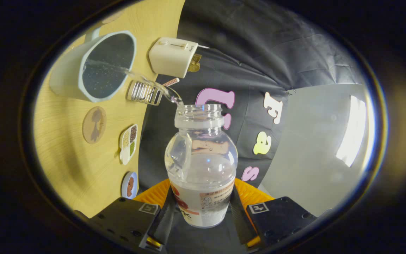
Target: Take the bottle from table, then pour the juice into the cup, finally place the bottle on the coaster
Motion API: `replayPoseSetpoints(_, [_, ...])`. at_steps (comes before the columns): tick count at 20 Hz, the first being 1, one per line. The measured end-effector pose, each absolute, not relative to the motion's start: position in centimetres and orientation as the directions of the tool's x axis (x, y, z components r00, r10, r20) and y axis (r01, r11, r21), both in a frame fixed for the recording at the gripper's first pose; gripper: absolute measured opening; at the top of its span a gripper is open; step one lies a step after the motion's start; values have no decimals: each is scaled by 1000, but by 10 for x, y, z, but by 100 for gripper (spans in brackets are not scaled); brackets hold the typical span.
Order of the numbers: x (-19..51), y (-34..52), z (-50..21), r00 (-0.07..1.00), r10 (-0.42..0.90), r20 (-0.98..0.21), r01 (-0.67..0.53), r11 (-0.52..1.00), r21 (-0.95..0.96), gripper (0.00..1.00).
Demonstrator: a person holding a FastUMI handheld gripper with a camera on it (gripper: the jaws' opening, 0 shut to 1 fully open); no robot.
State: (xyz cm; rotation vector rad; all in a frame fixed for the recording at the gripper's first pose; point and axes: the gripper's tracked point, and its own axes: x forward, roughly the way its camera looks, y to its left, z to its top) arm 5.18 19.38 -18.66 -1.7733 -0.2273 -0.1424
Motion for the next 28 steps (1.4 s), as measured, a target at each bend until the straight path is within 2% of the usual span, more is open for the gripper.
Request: replayPoseSetpoints(28, [50,205,-179,957,133,256,285,-300,-910,77])
